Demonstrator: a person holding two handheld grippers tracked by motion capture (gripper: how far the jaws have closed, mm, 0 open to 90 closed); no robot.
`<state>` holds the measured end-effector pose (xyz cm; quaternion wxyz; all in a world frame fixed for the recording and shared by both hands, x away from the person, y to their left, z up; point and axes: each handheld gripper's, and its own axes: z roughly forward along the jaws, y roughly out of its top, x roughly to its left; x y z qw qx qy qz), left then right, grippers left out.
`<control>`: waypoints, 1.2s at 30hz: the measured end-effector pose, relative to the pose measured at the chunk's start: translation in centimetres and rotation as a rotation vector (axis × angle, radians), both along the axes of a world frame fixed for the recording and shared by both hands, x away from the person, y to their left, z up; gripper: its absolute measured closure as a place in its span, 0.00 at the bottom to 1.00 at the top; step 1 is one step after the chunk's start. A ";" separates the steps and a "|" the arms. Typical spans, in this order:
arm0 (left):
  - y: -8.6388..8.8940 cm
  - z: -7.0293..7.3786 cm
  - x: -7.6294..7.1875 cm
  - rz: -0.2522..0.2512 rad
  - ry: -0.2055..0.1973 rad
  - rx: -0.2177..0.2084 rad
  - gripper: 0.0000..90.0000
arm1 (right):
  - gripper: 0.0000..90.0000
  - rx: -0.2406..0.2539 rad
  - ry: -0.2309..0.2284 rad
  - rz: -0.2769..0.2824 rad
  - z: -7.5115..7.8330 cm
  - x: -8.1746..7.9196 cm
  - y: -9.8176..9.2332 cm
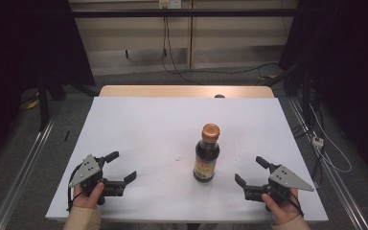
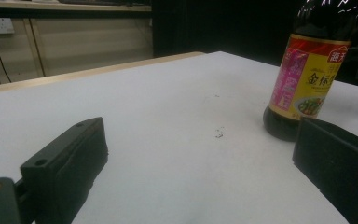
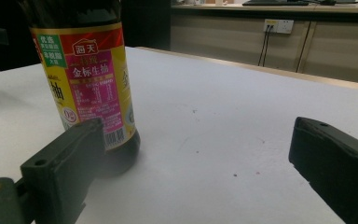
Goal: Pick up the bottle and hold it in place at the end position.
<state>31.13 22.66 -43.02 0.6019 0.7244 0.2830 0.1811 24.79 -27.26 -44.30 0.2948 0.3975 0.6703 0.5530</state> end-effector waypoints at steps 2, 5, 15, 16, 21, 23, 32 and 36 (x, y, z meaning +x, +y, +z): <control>0.0 0.0 0.0 0.003 0.002 0.000 0.03 | 0.03 -0.004 0.002 0.006 0.0 0.1 0.2; 0.1 0.0 -0.1 0.009 0.001 -0.002 0.03 | 0.03 -0.009 0.001 0.014 0.0 0.4 0.3; 0.1 0.1 -0.2 0.007 -0.009 0.007 0.03 | 0.02 -0.004 0.014 0.059 0.1 1.1 1.0; 0.1 0.1 -0.2 0.007 -0.009 0.007 0.03 | 0.01 -0.012 0.012 0.072 0.2 1.2 1.3; 0.0 0.0 -0.1 0.004 -0.010 0.008 0.03 | 0.02 -0.032 0.031 0.094 0.6 1.9 2.8; 0.0 0.0 -0.1 0.004 -0.012 0.009 0.03 | 0.01 -0.027 0.039 0.122 0.7 2.3 3.2; -0.2 0.0 -0.1 0.002 -0.012 0.003 0.03 | 0.04 -0.010 0.047 0.173 1.1 3.2 4.3; -0.1 0.1 -0.1 -0.002 -0.015 0.000 0.03 | 0.06 -0.006 0.049 0.197 1.2 3.4 4.7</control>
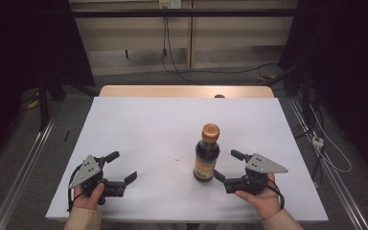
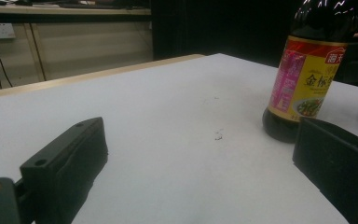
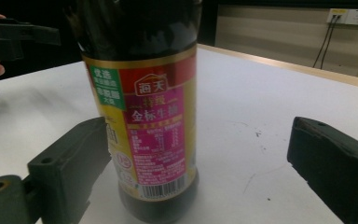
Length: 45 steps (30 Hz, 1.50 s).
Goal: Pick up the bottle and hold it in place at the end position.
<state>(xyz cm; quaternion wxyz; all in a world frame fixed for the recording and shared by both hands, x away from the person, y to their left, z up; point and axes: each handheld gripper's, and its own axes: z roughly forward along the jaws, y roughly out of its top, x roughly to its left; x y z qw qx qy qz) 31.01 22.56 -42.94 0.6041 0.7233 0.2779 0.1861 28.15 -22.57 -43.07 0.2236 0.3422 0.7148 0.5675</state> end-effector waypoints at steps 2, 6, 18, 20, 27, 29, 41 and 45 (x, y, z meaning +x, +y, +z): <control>0.0 0.0 0.0 0.001 0.000 -0.005 0.03 | 0.08 0.001 0.000 0.015 0.0 0.1 0.2; 0.0 0.0 0.1 0.000 -0.011 -0.006 0.03 | 0.08 0.006 -0.007 0.031 0.3 0.3 0.5; -0.2 0.0 0.1 -0.002 -0.011 -0.006 0.03 | 0.12 0.011 0.010 0.066 0.4 1.0 1.7; -0.2 0.0 0.1 -0.003 -0.012 -0.009 0.03 | 0.13 0.012 0.015 0.067 0.4 1.2 1.8; -0.2 0.0 0.1 -0.002 -0.012 -0.017 0.03 | 0.16 0.011 0.013 0.088 0.7 1.5 2.5; -0.2 0.0 0.1 -0.001 -0.013 -0.016 0.03 | 0.17 0.006 0.015 0.089 0.7 1.6 2.7; 0.0 0.0 0.2 0.000 -0.006 -0.013 0.03 | 0.25 0.000 0.029 0.120 0.9 2.2 4.0; -0.1 0.0 0.2 -0.005 -0.005 -0.013 0.03 | 0.28 0.009 0.038 0.114 0.9 2.4 4.1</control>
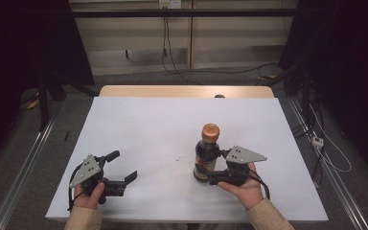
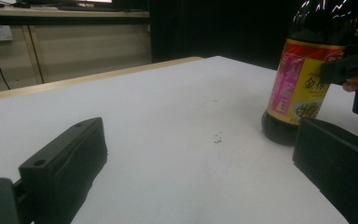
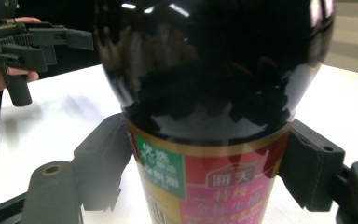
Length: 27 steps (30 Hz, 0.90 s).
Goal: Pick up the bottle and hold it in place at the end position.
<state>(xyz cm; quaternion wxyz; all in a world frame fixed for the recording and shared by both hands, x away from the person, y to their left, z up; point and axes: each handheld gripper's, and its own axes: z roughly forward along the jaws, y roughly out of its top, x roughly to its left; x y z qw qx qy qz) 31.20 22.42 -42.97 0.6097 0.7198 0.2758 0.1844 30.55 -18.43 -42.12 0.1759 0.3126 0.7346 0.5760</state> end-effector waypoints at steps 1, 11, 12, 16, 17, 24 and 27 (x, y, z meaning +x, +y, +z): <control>0.0 0.0 0.0 0.003 -0.002 0.003 0.03 | 0.30 0.000 -0.002 -0.002 0.0 0.1 0.0; 0.0 -0.1 0.2 -0.004 0.004 0.007 0.03 | 0.32 -0.002 -0.008 0.014 0.0 0.7 0.3; 0.0 -0.1 0.2 -0.005 0.006 0.009 0.03 | 0.33 -0.009 -0.009 0.011 0.0 0.6 0.3; -0.1 -0.1 0.2 -0.003 0.006 0.006 0.03 | 0.34 -0.022 -0.022 0.017 0.1 0.5 0.3; -0.1 -0.1 0.2 -0.006 0.007 0.006 0.03 | 0.34 -0.025 -0.026 0.020 0.0 0.5 0.2; 0.0 -0.1 0.2 0.004 0.010 -0.001 0.03 | 0.34 -0.026 -0.044 0.034 0.0 0.6 0.3; 0.0 -0.1 0.1 0.002 0.009 0.001 0.03 | 0.34 -0.031 -0.055 0.035 0.0 0.6 0.4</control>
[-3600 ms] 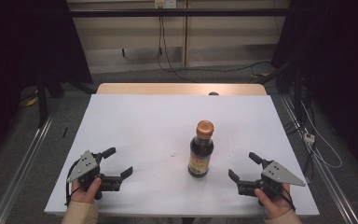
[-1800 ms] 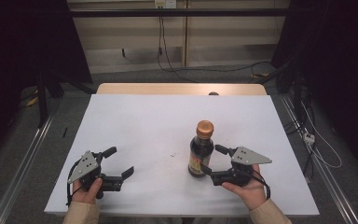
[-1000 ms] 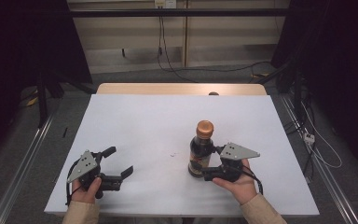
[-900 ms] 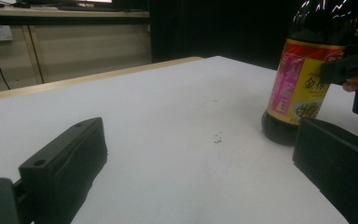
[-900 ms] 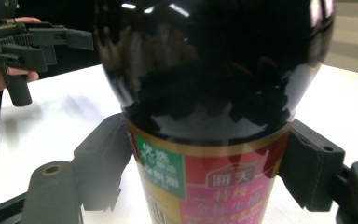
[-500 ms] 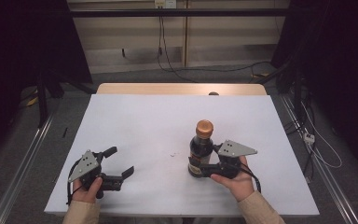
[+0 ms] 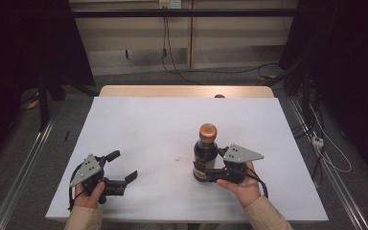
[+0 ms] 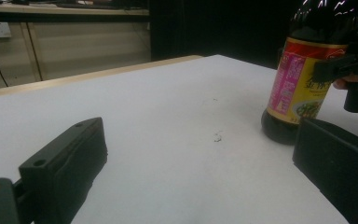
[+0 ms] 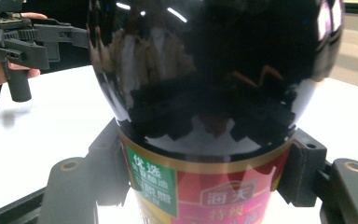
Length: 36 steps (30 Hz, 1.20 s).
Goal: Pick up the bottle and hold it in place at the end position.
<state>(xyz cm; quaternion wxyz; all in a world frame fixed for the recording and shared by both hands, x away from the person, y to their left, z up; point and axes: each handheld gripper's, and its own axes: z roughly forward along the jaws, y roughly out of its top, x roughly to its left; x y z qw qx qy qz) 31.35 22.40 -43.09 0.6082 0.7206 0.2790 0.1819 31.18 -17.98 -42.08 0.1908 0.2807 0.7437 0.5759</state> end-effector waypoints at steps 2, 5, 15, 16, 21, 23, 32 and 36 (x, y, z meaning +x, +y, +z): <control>0.0 0.0 0.0 -0.005 -0.003 0.000 0.03 | 0.34 -0.004 -0.003 0.002 0.0 0.1 0.1; 0.1 0.1 0.0 -0.005 -0.005 0.000 0.03 | 0.34 -0.001 -0.004 0.010 0.0 0.3 0.2; 0.0 0.0 0.0 -0.006 -0.004 -0.001 0.03 | 0.34 0.020 -0.015 -0.016 0.2 1.2 0.2; 0.0 0.0 0.0 -0.004 -0.004 -0.001 0.03 | 0.35 0.024 -0.017 -0.018 0.3 1.4 0.2; 0.0 0.0 0.1 -0.004 -0.002 -0.006 0.03 | 0.34 0.008 -0.047 -0.020 1.1 2.1 0.6; 0.0 0.0 0.1 -0.002 0.004 -0.005 0.03 | 0.34 0.017 -0.045 -0.018 1.3 2.5 0.8; -0.1 0.0 0.0 -0.004 0.002 -0.007 0.03 | 0.34 -0.001 -0.040 -0.023 1.5 4.5 1.9; 0.0 0.0 0.1 -0.003 0.004 -0.010 0.03 | 0.34 -0.016 -0.047 -0.023 1.5 5.5 2.0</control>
